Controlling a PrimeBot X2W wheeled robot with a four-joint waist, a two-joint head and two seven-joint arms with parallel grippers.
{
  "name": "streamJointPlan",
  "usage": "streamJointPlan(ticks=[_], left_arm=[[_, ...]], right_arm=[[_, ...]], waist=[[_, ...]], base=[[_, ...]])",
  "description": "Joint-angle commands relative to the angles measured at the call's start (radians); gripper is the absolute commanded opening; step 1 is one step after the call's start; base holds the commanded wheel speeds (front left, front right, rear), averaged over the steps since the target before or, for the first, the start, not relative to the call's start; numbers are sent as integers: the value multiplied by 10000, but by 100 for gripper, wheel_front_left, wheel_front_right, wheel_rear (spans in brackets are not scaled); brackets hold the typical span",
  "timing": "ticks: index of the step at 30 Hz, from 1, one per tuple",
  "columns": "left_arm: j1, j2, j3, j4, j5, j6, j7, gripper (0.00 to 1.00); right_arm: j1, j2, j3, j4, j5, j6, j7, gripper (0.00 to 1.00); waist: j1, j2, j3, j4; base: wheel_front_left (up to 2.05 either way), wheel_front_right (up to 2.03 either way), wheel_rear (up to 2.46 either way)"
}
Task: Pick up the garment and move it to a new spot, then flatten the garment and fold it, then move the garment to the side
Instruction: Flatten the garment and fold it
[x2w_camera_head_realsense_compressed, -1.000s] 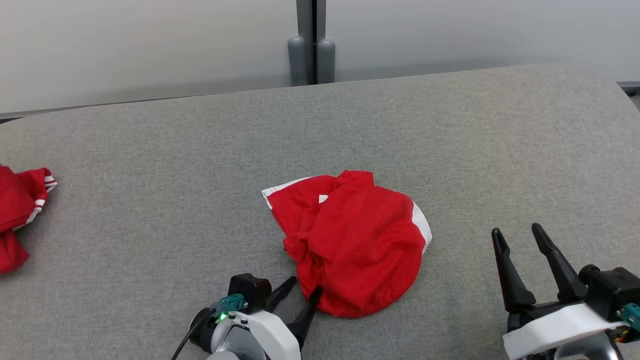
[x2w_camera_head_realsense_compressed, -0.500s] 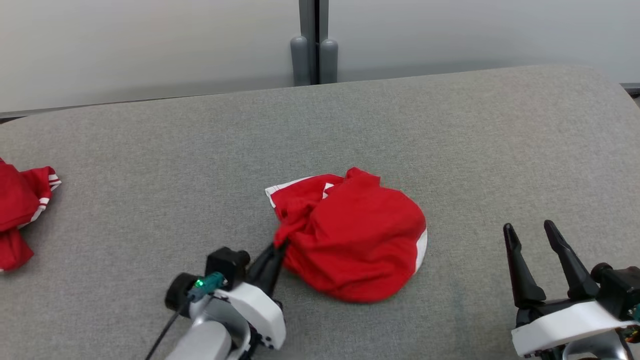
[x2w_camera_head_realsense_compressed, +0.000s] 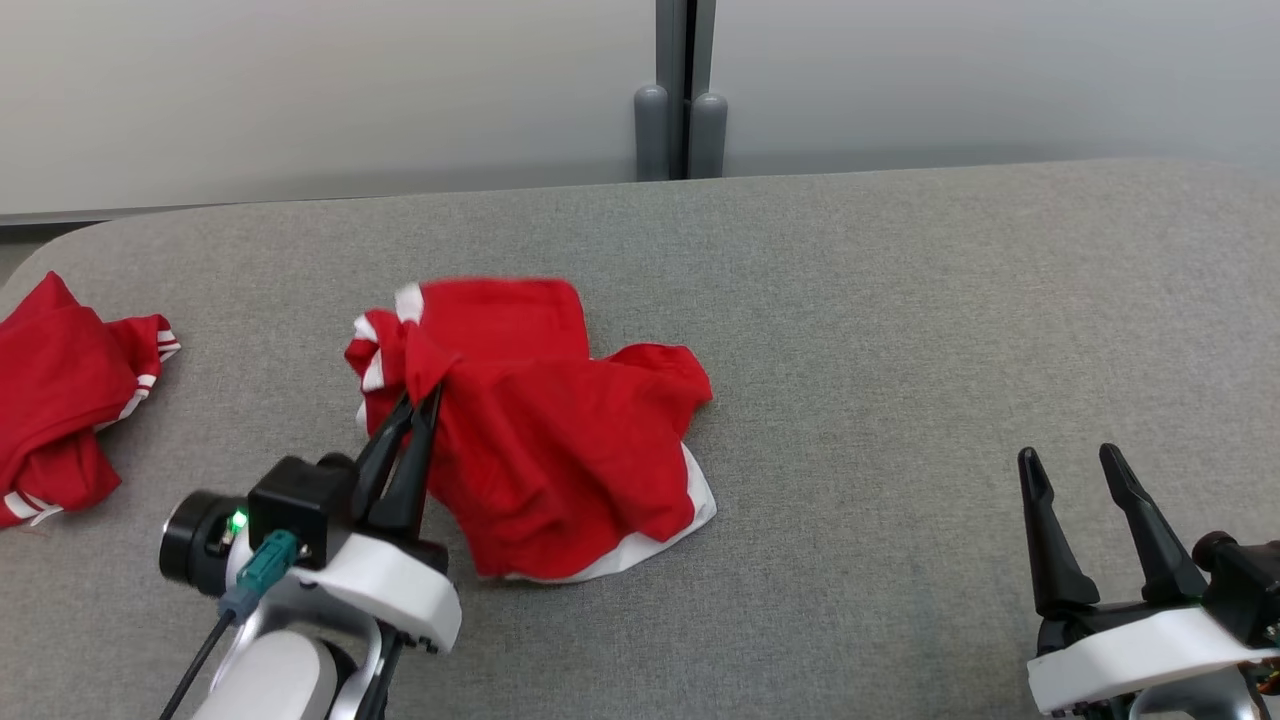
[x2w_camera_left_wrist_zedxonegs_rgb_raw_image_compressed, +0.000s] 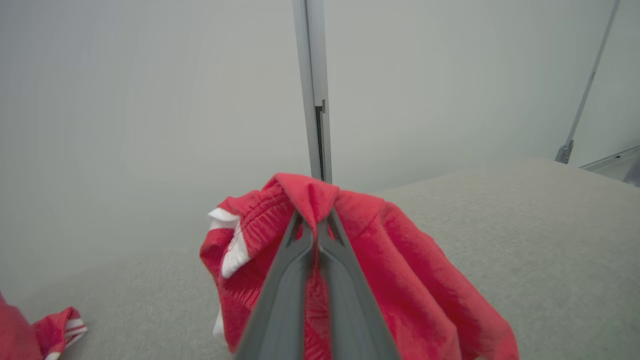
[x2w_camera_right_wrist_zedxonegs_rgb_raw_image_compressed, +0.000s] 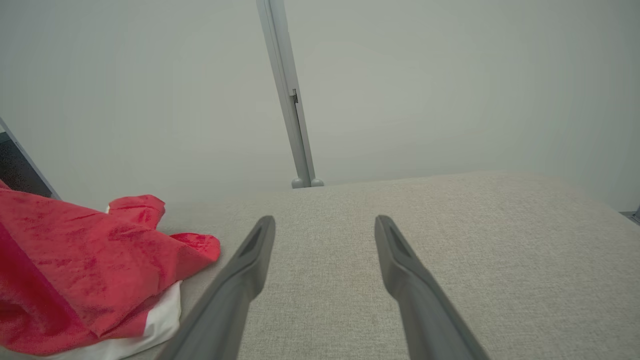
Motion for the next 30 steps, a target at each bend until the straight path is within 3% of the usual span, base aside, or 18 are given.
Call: streamJointPlan(ticks=[1, 8, 13, 14, 15, 20, 30], left_arm=[[511, 62, 79, -91, -252, 179, 280, 0], [2345, -302, 403, 807, -1447, 523, 447, 0], [2817, -703, 350, 1708, -1928, 246, 154, 0], [2833, -804, 336, 1845, -2017, 183, 97, 29], [2833, -853, 314, 1944, -2037, 119, 16, 100], [2567, -973, 564, 1768, -1946, 139, -745, 100], [2115, -480, 1223, 257, -890, 566, -1335, 100]], right_arm=[[65, 21, 17, -19, -8, 0, -20, 100], [57, 54, 49, -54, -49, 0, 74, 100], [152, 22, -86, -105, -108, -1, 137, 100], [159, 17, -87, -117, -118, 0, 164, 100], [168, 2, -81, -152, -154, 0, 183, 100], [252, -45, -104, -253, -232, 0, 257, 100], [548, -128, -107, -368, -295, -1, 370, 100]], waist=[[0, 0, 52, -3], [0, 0, 144, -89], [0, 0, 119, 90], [0, 0, 81, 121], [0, 0, 42, 151], [0, 0, -179, 281], [0, 0, -831, 324]], base=[[0, 0, 0], [0, 0, 0], [0, 0, 0], [0, 0, 0], [0, 0, 0], [0, 0, 0], [0, 0, 0]])
